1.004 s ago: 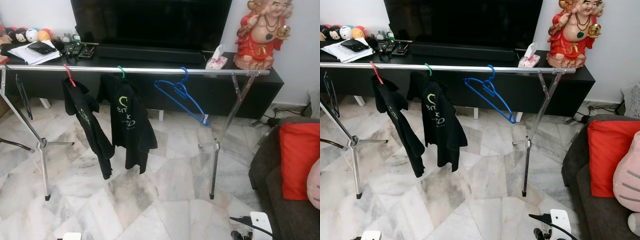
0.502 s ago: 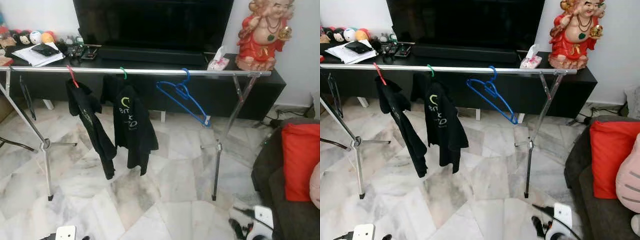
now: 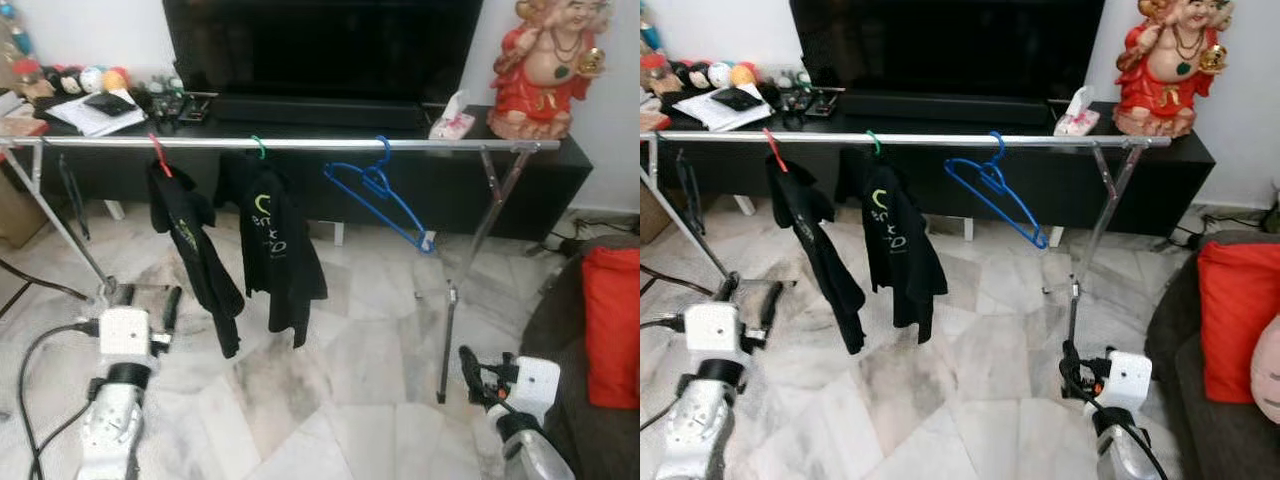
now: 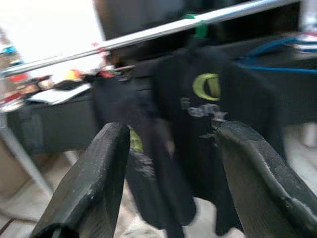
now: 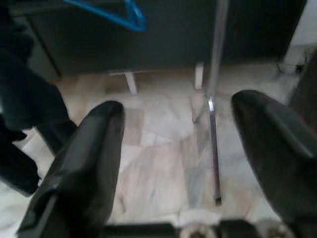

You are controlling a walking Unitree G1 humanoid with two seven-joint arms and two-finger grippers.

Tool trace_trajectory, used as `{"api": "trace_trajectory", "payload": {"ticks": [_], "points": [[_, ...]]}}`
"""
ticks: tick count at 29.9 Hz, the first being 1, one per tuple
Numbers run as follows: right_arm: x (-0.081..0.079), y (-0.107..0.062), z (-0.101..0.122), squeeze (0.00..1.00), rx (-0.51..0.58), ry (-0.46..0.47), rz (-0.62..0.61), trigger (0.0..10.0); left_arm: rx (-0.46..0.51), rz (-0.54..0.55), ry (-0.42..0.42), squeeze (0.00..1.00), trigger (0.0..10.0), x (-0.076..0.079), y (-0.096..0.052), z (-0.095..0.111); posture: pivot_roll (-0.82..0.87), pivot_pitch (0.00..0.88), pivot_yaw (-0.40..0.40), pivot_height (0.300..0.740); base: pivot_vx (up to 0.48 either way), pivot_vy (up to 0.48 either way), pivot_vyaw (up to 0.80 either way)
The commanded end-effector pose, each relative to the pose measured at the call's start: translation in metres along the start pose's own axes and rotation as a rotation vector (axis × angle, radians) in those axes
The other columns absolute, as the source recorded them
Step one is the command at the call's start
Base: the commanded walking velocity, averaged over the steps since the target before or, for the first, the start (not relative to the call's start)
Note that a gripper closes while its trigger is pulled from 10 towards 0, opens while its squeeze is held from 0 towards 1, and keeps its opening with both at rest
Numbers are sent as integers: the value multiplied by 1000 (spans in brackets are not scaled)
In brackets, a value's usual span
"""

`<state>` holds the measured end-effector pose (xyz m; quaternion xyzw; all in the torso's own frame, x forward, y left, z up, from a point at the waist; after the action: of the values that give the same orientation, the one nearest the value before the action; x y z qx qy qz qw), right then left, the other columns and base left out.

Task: Hang hanger

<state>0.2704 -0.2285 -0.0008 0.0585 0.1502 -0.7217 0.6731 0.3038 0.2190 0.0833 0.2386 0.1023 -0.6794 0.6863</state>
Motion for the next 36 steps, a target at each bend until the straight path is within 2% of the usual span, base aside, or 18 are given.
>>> {"api": "trace_trajectory", "payload": {"ticks": [1, 8, 9, 13, 15, 16, 18, 19, 21, 22, 25, 26, 28, 29, 31, 32, 34, 36], "points": [[-8, -1, 16, 0, 66, -45, 19, 10000, 28, -36, 25, 0, 10000, 4, -1, 11, -54, 0, 22, 740, 0, 0, 0], [-22, -27, 44, 0, 160, -49, 7, 10000, 6, -99, 13, 0, 10000, 24, -32, 23, -70, 0, 23, 740, 0, 0, 0], [-21, -27, 36, 0, 123, -31, -4, 10000, -35, -85, 4, 0, 10000, 26, -40, 21, -67, 0, 14, 740, 0, 0, 0], [-8, -17, 23, 0, 66, -18, -31, 10000, -84, -65, -5, 0, 10000, 24, -41, 11, -48, 0, 2, 740, 0, 0, 0], [9, -8, 11, 0, 4, 15, -82, 10000, -162, -41, -22, 0, 10000, 19, -39, -8, -41, 0, -7, 740, 0, 0, 0], [9, -8, 11, 0, 4, 15, -82, 10000, -162, -41, -22, 0, 10000, 19, -39, -8, -41, 0, -7, 740, 0, 0, 0], [42, -2, -16, 0, -141, 65, -218, 10000, -308, 1, -39, 0, 10000, 10, -39, -45, -37, 0, -18, 740, 0, 0, 0], [42, -2, -16, 0, -141, 65, -218, 10000, -308, 1, -39, 0, 10000, 10, -39, -45, -37, 0, -18, 740, 0, 0, 0], [58, -12, -52, 0, -337, 99, -317, 10000, -487, 43, -120, 0, 10000, 2, -46, -86, -50, 0, -16, 740, 0, 0, 0], [58, -12, -52, 0, -337, 99, -317, 10000, -487, 43, -120, 0, 10000, 2, -46, -86, -50, 0, -16, 740, 0, 0, 0], [58, -28, -83, 0, -511, 92, -353, 10000, -672, 16, -151, 0, 10000, 6, -65, -120, -62, 0, -3, 740, 0, 0, 0], [58, -28, -83, 0, -511, 92, -353, 10000, -672, 16, -151, 0, 10000, 6, -65, -120, -62, 0, -3, 740, 0, 0, 0], [55, -40, -101, 0, -615, 68, -358, 10000, -819, -31, -165, 0, 10000, 17, -89, -142, -33, 0, -20, 740, 0, 0, 0], [55, -40, -101, 0, -615, 68, -358, 10000, -819, -31, -165, 0, 10000, 17, -89, -142, -33, 0, -20, 740, 0, 0, 0], [47, -41, -108, 0, -642, 103, -346, 10000, -937, -98, -152, 0, 10000, 32, -111, -155, -25, 0, -28, 740, 0, 0, 0], [47, -41, -108, 0, -642, 103, -346, 10000, -937, -98, -152, 0, 10000, 32, -111, -155, -25, 0, -28, 740, 0, 0, 0], [40, -45, -117, 0, -681, 120, -334, 10000, -1073, -201, -143, 0, 10000, 57, -136, -165, -49, 0, -16, 740, 0, 0, 0], [40, -46, -118, 0, -686, 118, -335, 10000, -1079, -216, -145, 0, 10000, 60, -137, -165, -49, 0, -16, 740, 0, 0, 0]]}}
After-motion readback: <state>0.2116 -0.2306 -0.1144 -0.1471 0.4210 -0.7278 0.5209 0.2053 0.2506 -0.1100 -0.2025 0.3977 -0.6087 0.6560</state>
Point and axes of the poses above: a point about 5 cm out from each wrist's last joint towards the gripper, its own y axis pointing out of the wrist towards the gripper, its own z axis along the axis of the wrist's last joint, x = y × z, the point moved 5 cm from there along y, pointing out of the wrist towards the gripper, and after that the axes turned 14 degrees about y, right-handed, at the moved point
